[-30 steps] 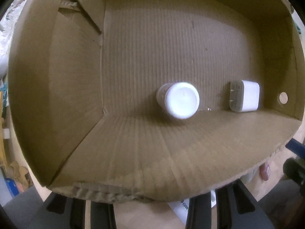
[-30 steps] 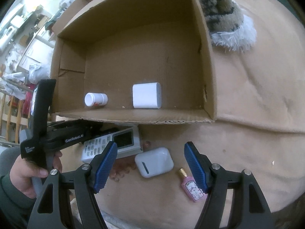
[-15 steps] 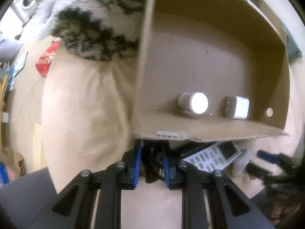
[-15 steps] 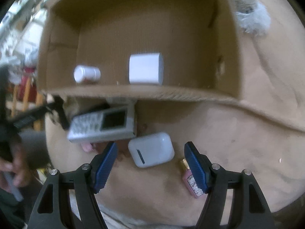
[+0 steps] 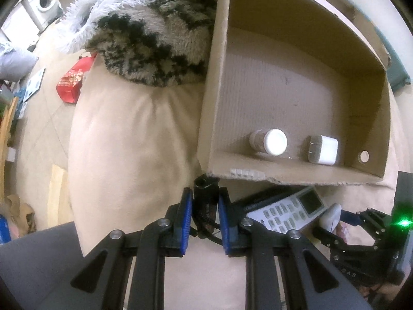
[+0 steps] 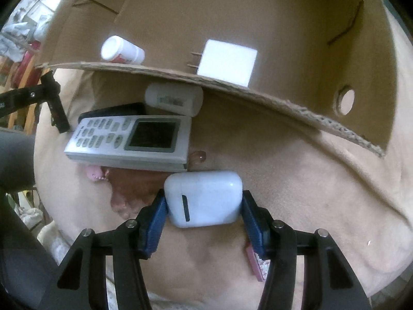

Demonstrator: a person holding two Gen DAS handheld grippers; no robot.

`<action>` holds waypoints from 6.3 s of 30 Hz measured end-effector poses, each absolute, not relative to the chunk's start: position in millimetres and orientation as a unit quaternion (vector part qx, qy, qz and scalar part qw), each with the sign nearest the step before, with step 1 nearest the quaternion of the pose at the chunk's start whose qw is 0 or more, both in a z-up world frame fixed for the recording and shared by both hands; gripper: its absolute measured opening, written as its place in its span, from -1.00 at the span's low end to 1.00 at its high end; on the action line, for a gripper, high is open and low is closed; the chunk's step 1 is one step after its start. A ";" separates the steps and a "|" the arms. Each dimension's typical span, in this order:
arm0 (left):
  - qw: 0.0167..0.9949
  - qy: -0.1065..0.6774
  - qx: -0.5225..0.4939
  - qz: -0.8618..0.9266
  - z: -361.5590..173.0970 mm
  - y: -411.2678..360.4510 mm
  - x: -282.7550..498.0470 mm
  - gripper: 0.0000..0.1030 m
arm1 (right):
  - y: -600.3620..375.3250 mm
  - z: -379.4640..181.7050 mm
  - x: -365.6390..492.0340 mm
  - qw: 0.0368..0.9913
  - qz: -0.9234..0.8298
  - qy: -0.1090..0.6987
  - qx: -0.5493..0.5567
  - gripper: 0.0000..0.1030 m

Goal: Organize rigid objects
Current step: 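Grasp the white earbud case with the right gripper while the left gripper grasps the black flashlight, then lower the earbud case and flashlight into the box and open both grippers, then move the right gripper toward the pink perfume bottle while the left gripper grasps a black flashlight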

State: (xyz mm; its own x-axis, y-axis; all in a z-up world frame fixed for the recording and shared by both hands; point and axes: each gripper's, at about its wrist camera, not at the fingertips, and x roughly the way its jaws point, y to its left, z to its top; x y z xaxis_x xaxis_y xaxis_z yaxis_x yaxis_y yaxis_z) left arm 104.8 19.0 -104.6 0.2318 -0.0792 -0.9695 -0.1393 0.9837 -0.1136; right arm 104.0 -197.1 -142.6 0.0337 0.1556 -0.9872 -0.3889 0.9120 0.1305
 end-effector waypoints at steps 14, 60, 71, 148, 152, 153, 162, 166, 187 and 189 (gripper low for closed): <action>0.816 0.571 -0.089 0.004 -53.6 24.3 69.5 -0.76 | -214.6 -76.5 74.7 0.771 0.219 0.597 -0.040 0.14; 0.823 0.563 -0.035 -0.064 -42.8 -31.1 189.6 -0.76 | -219.6 -44.7 182.5 0.820 0.200 0.535 0.020 0.14; 0.813 0.579 -0.037 -0.047 -81.1 -34.0 204.4 -0.76 | -207.1 -82.5 190.0 0.797 0.190 0.573 0.009 0.14; 0.776 0.630 0.035 0.006 -163.1 -58.8 140.8 0.98 | -262.7 -79.9 117.7 0.779 0.166 0.598 0.094 0.54; 0.773 0.632 0.043 0.012 -178.6 -61.4 150.8 0.98 | -263.6 -91.2 119.1 0.764 0.158 0.620 0.089 0.53; 0.772 0.634 0.043 0.011 -181.1 -60.8 152.8 0.97 | -262.6 -94.6 119.0 0.760 0.156 0.626 0.083 0.53; 0.762 0.647 0.006 -0.008 -181.3 -52.1 149.9 0.64 | -230.1 -149.6 104.5 0.686 0.145 0.710 -0.062 0.53; 0.763 0.646 -0.009 -0.010 -172.0 -45.8 143.7 0.64 | -218.0 -161.1 91.5 0.669 0.149 0.719 -0.117 0.53; 0.790 0.610 -0.066 -0.010 -105.3 9.0 99.1 0.64 | -204.7 -122.4 97.0 0.723 0.195 0.657 -0.091 -0.55; 0.794 0.604 -0.067 -0.006 -96.7 9.0 92.1 0.64 | -201.6 -109.4 95.1 0.734 0.206 0.642 -0.079 -0.98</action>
